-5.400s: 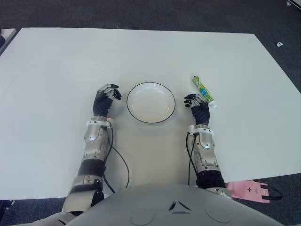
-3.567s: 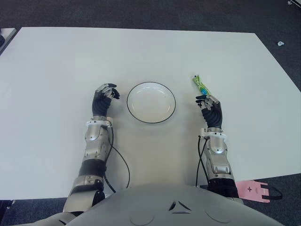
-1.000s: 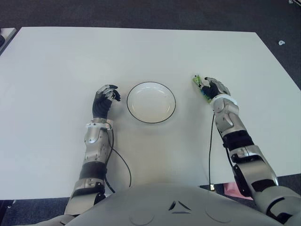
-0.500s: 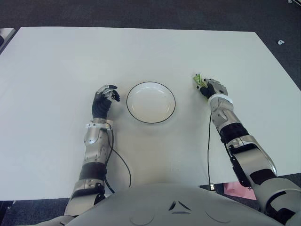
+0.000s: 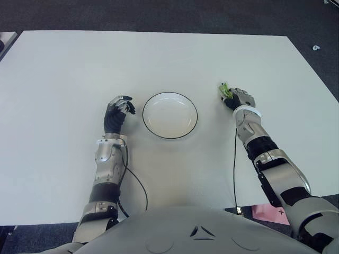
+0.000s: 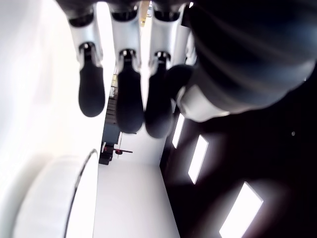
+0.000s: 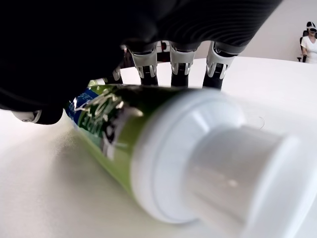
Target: Put the toothpaste on the table into the plate.
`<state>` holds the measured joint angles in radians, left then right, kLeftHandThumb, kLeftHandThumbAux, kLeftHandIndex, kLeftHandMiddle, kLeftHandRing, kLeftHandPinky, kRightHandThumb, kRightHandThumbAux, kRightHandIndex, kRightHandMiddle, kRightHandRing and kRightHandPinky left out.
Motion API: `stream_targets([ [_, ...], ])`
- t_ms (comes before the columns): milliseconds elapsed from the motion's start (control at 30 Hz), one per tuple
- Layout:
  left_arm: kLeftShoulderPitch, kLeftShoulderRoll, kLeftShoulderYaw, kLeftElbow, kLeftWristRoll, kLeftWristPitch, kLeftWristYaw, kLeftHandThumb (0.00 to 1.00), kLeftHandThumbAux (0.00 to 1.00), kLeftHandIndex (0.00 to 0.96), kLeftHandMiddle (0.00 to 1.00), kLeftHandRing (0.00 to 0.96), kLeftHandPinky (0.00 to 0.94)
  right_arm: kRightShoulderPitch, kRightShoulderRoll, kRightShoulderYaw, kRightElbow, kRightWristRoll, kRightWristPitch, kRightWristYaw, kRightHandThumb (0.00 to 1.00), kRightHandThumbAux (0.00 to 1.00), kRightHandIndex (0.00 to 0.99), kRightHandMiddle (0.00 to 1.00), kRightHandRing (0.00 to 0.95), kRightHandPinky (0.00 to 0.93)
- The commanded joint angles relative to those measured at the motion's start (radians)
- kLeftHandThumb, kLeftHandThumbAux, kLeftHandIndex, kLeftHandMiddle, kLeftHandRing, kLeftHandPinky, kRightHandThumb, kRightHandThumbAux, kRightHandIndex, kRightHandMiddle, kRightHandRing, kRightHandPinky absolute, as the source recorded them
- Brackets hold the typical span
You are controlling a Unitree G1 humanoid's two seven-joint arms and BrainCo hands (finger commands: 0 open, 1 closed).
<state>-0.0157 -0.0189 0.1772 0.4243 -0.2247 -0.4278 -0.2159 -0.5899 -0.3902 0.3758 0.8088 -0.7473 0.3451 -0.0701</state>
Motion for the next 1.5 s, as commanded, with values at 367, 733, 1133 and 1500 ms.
stream_targets([
  [367, 0.159, -0.029, 0.005, 0.088, 0.001, 0.081, 0.024, 0.702, 0.722, 0.435, 0.628, 0.618, 0.576, 0.120, 0.041, 0.022, 0.057, 0.034, 0.008, -0.011, 0.586, 0.110, 0.000, 0.000, 0.000, 0.000],
  [733, 0.175, -0.031, 0.004, 0.059, 0.003, 0.090, 0.031, 0.701, 0.721, 0.435, 0.631, 0.616, 0.574, 0.224, 0.066, 0.047, 0.006, 0.018, 0.065, -0.061, 0.589, 0.114, 0.000, 0.000, 0.000, 0.000],
  [1133, 0.186, -0.035, 0.008, 0.037, -0.009, 0.088, 0.024, 0.701, 0.722, 0.434, 0.616, 0.602, 0.572, 0.260, 0.093, 0.072, 0.028, 0.003, 0.142, -0.088, 0.595, 0.136, 0.000, 0.000, 0.000, 0.000],
  [1500, 0.186, -0.045, 0.015, 0.030, 0.000, 0.089, 0.064, 0.703, 0.720, 0.436, 0.626, 0.604, 0.571, 0.275, 0.112, 0.075, 0.042, 0.009, 0.171, -0.117, 0.601, 0.168, 0.000, 0.000, 0.000, 0.000],
])
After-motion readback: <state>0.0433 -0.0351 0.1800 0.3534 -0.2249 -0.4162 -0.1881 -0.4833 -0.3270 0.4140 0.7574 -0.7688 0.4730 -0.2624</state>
